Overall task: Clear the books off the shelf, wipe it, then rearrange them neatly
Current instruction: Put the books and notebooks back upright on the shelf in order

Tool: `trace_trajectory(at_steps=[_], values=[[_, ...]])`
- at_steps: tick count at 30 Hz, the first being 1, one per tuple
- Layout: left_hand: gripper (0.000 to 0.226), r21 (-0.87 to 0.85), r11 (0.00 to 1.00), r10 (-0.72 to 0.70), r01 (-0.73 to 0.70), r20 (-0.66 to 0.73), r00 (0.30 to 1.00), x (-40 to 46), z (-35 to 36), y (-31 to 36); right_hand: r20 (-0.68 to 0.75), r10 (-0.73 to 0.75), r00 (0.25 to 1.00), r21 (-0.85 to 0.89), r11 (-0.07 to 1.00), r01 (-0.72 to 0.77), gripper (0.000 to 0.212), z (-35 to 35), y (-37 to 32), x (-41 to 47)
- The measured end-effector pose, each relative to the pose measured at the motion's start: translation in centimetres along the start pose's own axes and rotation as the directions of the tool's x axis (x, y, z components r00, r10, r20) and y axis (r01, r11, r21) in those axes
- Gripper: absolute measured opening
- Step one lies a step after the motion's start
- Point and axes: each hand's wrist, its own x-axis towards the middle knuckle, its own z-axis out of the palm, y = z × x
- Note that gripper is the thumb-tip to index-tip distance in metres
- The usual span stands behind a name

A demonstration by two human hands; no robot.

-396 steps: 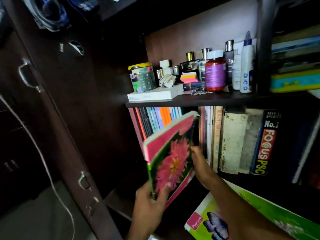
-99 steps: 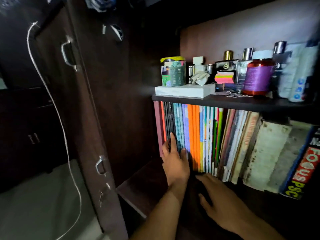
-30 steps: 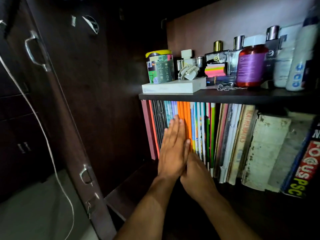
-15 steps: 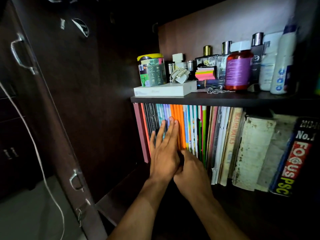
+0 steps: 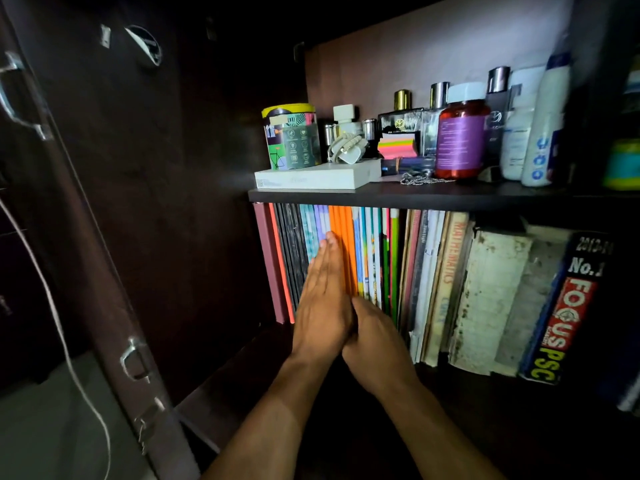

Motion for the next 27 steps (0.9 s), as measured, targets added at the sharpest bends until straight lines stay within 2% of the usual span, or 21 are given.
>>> trace_trajectory(at_steps=[2,5,7,8,10,11,14,16,19,23,25,27], values=[[0.085,-0.097,0.995,0.009,-0.004,0.052,0.999,0.1,0.3,-0.6,-0.034,-0.006,0.999,-0.074,0.997,0.004,0.011,-0.5,0.1,0.3],[0.066,-0.066,0.997,0.052,-0.049,0.048,0.997,-0.2,1.1,-1.5,-0.136,-0.006,0.991,-0.186,0.982,-0.019,0.015,-1.9,0.2,0.4],[0.07,-0.01,1.0,0.026,-0.025,0.087,0.996,-0.7,1.6,-1.7,-0.218,-0.146,0.965,-0.242,0.966,0.091,0.019,-2.6,-0.4,-0.2],[0.075,0.026,1.0,0.01,-0.013,0.109,0.994,-0.8,1.8,-1.7,-0.213,-0.259,0.942,-0.327,0.928,0.181,0.03,-2.8,-0.7,-0.4],[0.078,0.093,0.996,-0.003,-0.009,0.12,0.993,-0.9,2.0,-1.8,-0.101,-0.444,0.891,-0.565,0.762,0.316,0.06,-3.4,-0.6,-0.4],[0.075,0.086,0.996,0.005,-0.015,0.108,0.994,-0.9,1.9,-1.8,-0.002,-0.468,0.883,-0.66,0.664,0.351,0.071,-4.1,-0.3,0.1],[0.071,0.044,0.999,0.016,-0.02,0.084,0.996,-0.9,1.7,-1.5,0.245,-0.396,0.885,-0.786,0.453,0.42,0.083,-6.2,1.3,1.6],[0.075,0.021,1.0,0.007,-0.009,0.094,0.996,-1.1,1.3,-1.1,0.291,-0.324,0.9,-0.822,0.397,0.408,0.089,-6.2,1.4,1.9],[0.083,0.022,1.0,-0.007,0.004,0.138,0.99,-1.9,0.9,0.2,0.291,-0.33,0.898,-0.841,0.36,0.404,0.092,-5.7,0.8,1.8],[0.096,-0.132,0.989,0.087,-0.059,0.212,0.973,-4.5,-0.7,4.1,0.442,-0.401,0.802,-0.769,0.29,0.57,0.08,-10.5,-0.2,1.3],[0.092,-0.175,0.983,0.079,-0.051,0.157,0.984,-5.7,-0.4,7.4,0.513,-0.416,0.751,-0.762,0.182,0.622,0.076,-13.5,0.2,0.7],[0.088,-0.19,0.982,0.023,-0.002,0.107,0.994,-6.6,0.7,10.8,0.506,-0.412,0.758,-0.792,0.126,0.598,0.074,-15.9,1.1,-0.4]])
